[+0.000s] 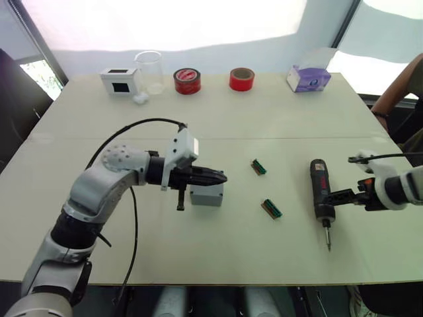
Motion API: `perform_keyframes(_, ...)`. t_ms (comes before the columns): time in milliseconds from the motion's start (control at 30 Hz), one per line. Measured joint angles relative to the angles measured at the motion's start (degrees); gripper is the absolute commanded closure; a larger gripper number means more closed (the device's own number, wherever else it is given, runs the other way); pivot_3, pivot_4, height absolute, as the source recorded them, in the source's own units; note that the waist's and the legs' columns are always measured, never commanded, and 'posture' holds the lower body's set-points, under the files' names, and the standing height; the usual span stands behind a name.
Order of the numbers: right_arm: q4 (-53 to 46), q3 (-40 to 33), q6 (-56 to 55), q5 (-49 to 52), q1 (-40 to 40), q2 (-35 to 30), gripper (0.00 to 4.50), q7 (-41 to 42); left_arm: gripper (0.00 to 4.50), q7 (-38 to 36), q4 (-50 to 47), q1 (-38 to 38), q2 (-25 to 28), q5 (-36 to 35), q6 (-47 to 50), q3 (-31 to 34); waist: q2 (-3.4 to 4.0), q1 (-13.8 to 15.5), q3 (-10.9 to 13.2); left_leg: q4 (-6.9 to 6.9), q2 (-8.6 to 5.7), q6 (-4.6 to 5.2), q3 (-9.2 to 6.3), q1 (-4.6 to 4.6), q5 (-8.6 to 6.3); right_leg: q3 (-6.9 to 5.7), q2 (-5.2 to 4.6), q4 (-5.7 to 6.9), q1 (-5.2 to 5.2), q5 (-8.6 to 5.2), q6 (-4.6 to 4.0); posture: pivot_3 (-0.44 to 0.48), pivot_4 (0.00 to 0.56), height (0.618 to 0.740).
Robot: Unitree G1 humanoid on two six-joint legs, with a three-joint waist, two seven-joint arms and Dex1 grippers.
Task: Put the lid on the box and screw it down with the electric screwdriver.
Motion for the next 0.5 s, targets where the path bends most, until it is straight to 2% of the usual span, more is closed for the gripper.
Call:
perform_keyframes(200, 1.6, 3.3, -0.1, 1.5, -3.0, 2.1, 0.04, -2.6, 4.5, 1.8, -1.3, 2.0, 0.4, -0.2, 1.0, 0.4, 0.0, -0.2, 0.0, -0.01, 0.02, 0.0, -0.01, 0.0, 0.0, 0.0, 0.04, 0.0, -0.01, 0.0, 0.0, 0.0, 0.15, 0.74)
perform_keyframes(500, 0.3, 7.9, 0.0, 4.0, -3.0, 2.5, 0.04, -3.9, 4.5, 2.8, -1.7, 2.2, 0.5, -0.2, 1.3, 0.9, 0.0, -0.1, 0.0, 0.01, -0.01, 0.0, -0.04, -0.02, 0.0, -0.02, 0.0, 0.0, 0.0, 0.0, 0.0, 0.0, 0.15, 0.74)
